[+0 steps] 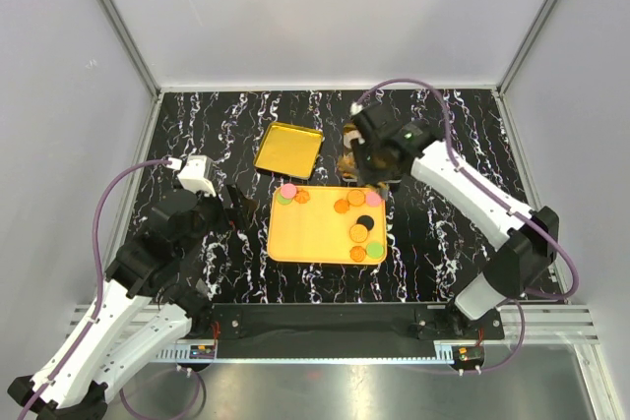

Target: Pack the cookies

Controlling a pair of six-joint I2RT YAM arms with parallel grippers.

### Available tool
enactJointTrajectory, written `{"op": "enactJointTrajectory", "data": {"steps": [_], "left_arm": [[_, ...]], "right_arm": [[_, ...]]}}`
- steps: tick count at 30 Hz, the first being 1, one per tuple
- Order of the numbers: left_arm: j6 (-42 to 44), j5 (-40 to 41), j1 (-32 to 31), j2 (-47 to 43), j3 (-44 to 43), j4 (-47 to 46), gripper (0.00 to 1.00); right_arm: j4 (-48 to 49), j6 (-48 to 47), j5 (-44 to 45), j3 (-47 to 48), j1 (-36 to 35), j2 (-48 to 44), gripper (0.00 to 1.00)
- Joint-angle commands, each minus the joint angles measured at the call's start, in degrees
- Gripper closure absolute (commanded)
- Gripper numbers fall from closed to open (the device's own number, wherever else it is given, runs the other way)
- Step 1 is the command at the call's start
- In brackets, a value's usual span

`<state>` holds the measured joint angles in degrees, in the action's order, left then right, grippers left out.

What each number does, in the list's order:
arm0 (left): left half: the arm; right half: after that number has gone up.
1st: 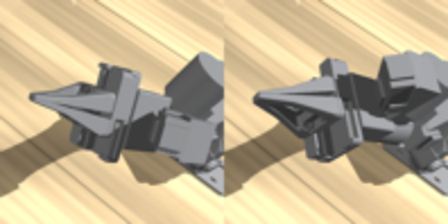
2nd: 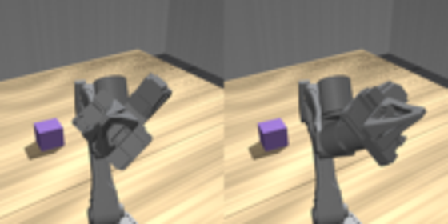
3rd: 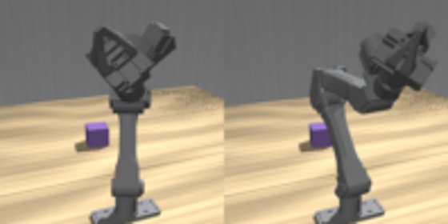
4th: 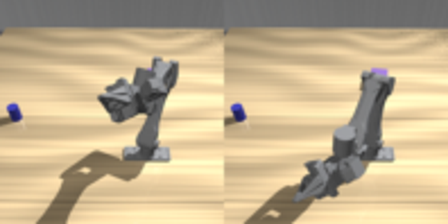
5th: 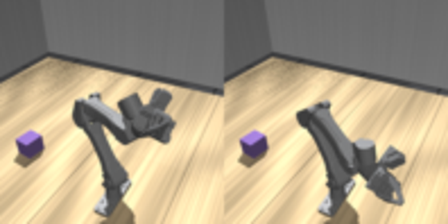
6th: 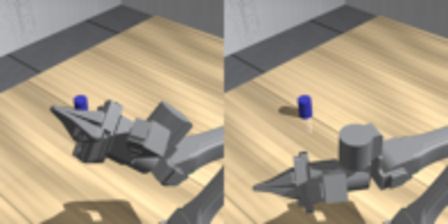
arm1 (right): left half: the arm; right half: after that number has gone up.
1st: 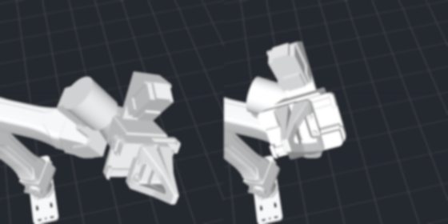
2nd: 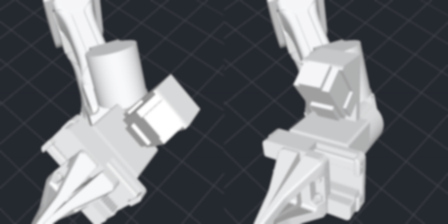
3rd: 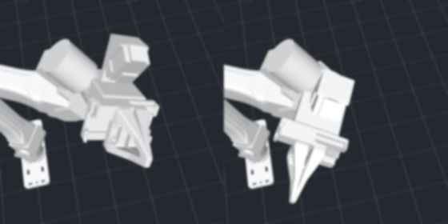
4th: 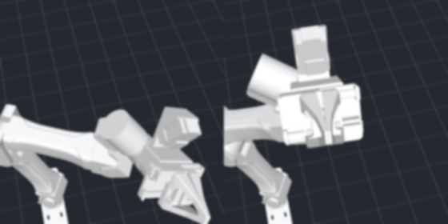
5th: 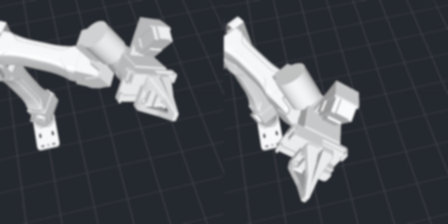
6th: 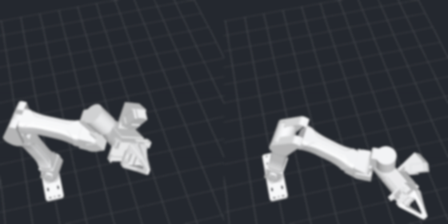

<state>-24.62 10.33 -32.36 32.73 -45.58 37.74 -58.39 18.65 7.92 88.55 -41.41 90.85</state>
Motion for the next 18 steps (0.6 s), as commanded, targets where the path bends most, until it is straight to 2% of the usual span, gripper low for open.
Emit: {"op": "enactJointTrajectory", "data": {"steps": [1, 7, 18], "left_arm": [[0.5, -0.5, -0.2, -0.1, 0.1, -2.3, 0.01], [0.5, -0.9, -0.2, 0.0, 0.2, -2.4, 0.01], [0.6, -0.9, -0.2, -0.1, 0.1, -2.4, 0.01]], "right_arm": [[1.4, -2.0, 1.6, 4.1, 6.2, -1.6, 0.60], [3.2, -2.9, 1.4, 3.5, 15.8, 1.0, 0.60], [5.7, -3.1, 0.7, 0.6, 18.7, 3.3, 0.60]]}}
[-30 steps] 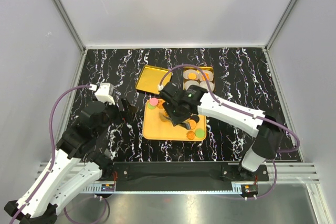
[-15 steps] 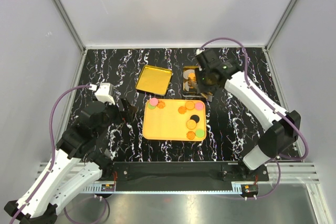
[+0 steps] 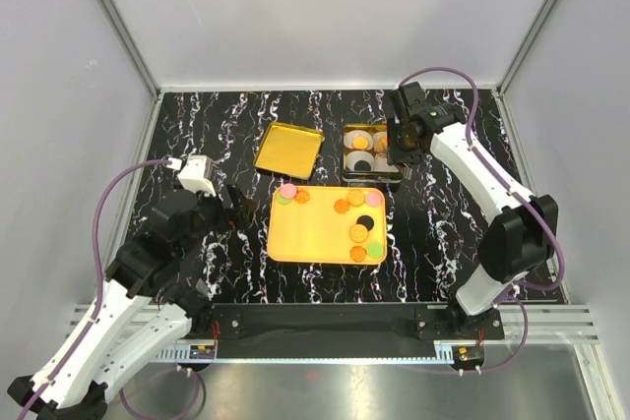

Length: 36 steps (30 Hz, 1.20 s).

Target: Pack the cookies

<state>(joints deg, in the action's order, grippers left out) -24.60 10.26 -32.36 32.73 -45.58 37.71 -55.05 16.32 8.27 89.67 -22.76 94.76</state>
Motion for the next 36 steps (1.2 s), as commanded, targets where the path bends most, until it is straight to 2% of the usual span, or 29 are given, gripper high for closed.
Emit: {"op": "enactJointTrajectory", "data": {"steps": [1, 9, 19, 36], "left_arm": [[0.5, -0.9, -0.2, -0.1, 0.1, -2.5, 0.01], [0.5, -0.9, -0.2, 0.1, 0.1, -2.5, 0.01], [0.4, -0.8, -0.2, 0.2, 0.1, -2.4, 0.01], [0.5, -0.9, -0.2, 0.5, 0.1, -2.6, 0.01]], "right_arm": [[2.4, -0.8, 0.4, -1.0, 0.1, -0.7, 0.60], [3.7, -0.8, -0.3, -4.5, 0.8, -1.4, 0.60], [3.6, -0.9, -0.5, -4.3, 1.0, -1.5, 0.59], [2.6, -1.2, -0.3, -5.6, 1.1, -4.1, 0.53]]}}
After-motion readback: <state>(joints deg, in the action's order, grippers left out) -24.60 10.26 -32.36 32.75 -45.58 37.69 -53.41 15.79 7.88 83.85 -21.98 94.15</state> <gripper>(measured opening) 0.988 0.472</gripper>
